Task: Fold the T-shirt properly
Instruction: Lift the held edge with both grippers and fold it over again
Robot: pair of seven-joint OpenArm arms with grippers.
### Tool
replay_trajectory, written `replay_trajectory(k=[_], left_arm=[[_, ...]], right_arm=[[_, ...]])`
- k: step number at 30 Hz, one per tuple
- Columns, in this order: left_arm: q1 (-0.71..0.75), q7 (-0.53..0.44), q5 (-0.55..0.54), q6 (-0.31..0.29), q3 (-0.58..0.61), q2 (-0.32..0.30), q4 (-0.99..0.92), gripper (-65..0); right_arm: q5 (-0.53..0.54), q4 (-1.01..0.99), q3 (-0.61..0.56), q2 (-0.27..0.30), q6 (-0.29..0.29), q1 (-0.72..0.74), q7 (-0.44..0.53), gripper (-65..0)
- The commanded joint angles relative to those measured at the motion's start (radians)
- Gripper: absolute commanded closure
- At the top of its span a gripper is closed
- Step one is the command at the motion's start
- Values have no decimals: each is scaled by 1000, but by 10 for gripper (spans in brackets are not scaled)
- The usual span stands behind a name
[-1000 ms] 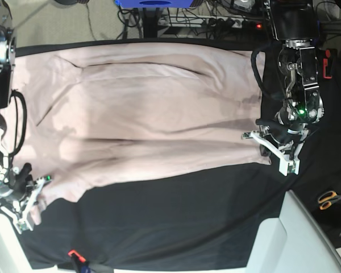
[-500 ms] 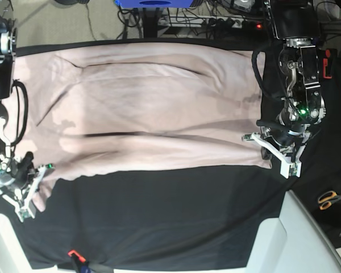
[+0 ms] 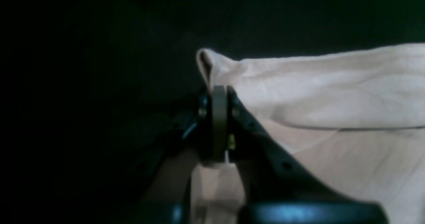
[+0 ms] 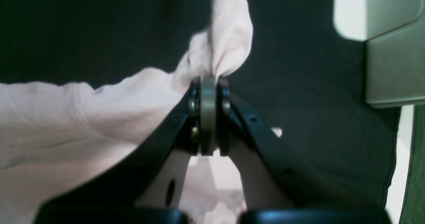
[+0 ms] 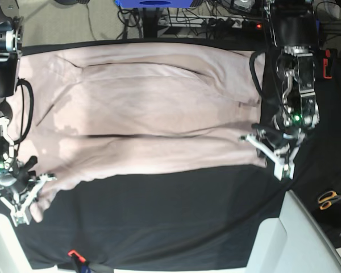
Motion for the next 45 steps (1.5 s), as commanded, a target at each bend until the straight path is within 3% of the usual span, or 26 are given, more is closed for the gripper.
replay_trajectory(k=[1,12,18,26,31,35,41,45], left_arm=[[-15,-21,-8,0,-5,-9,17,0],[-70,-24,-8,0,-2,-7,-59,0],[-85,-155,-8,0,81,-12,-160,0],[-81,-173,-14,0,96,-7,-123,0],[-18,-156,-14,0,96,-7,-62,0],[35,-95,-14,0,96,-7,-5,0],[128,-92,-14,0,98,-9,93,0],[177,-72,-14,0,162,-32,106,0]], right_arm=[[3,3,8,13,-5,28,29,0],[5,-101,42,16,-5,-20,190,0],[5,-103,89,20,2,-21,196,0],[3,-92,89,21,2,-67,196,0],[3,-37,89,23,0,-119,157,0],[3,17,91,23,0,-156,64,0],[5,135,92,16,-5,-245,-22,0],[8,189,92,15,-5,-288,-88,0]])
